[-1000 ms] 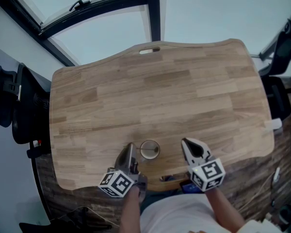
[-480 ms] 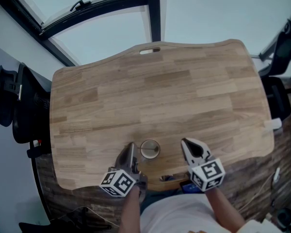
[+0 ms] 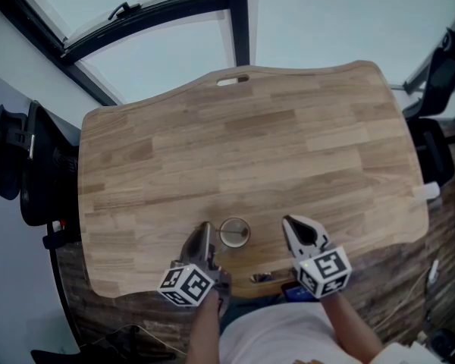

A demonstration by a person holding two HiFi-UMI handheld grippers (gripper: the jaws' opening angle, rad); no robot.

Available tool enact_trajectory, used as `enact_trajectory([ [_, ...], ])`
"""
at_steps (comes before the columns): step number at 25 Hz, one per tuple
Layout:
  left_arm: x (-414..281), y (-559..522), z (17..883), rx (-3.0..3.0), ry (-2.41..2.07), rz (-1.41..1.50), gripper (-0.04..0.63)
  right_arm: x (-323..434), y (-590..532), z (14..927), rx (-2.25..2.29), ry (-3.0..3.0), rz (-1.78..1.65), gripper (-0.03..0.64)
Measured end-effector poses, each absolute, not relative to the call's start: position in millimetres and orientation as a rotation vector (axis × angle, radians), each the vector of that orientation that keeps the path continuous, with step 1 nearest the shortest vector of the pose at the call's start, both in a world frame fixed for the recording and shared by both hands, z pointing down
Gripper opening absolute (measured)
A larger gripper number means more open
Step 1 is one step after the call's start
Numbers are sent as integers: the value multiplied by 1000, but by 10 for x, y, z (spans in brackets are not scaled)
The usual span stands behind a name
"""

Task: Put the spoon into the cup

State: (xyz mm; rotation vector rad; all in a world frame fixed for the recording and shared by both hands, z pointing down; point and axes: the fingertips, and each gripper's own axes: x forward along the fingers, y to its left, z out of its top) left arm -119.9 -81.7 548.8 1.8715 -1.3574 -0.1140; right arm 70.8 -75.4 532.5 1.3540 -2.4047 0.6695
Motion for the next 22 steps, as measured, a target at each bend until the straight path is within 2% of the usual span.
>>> enact_trajectory([
  [8,-1287,-831,5486,1867,-1424,-95,56,704,-730,5329,1371,-2394,673,-3],
  [15,-1366,-903,5381,1851,-1429,-195,102,703,-712,5311,1397,-2378,663,-3],
  [22,-1555,-916,5234,1884,-1489,-183,107,586,-704,5220,1422,-2376,646,-3],
])
